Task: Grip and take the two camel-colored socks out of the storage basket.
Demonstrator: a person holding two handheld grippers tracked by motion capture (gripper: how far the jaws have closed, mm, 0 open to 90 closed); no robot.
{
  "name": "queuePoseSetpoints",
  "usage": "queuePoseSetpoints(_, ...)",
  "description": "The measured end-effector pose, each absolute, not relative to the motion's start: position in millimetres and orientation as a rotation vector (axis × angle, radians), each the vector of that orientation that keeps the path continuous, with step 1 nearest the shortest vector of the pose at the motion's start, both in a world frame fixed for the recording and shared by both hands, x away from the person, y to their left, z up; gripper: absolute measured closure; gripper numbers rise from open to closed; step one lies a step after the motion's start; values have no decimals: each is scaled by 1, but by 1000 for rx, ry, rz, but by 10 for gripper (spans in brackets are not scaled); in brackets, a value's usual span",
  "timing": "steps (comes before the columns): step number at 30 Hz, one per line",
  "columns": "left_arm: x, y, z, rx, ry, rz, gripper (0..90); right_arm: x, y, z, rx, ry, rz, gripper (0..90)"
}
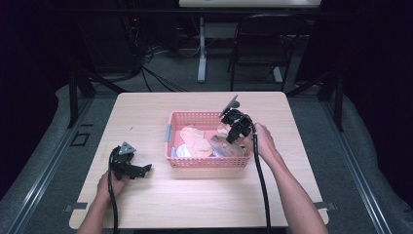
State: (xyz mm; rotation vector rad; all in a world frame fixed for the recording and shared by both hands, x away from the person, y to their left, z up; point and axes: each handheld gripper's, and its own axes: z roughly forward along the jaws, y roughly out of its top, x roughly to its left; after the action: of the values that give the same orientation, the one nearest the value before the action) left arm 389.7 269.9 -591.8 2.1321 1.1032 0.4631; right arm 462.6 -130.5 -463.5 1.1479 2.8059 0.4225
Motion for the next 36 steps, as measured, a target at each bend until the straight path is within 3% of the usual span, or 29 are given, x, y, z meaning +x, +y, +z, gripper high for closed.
queuePoseSetpoints(36, 389, 269, -592, 2127, 1110, 463, 0, 462, -139, -423, 1145, 2770, 517, 857)
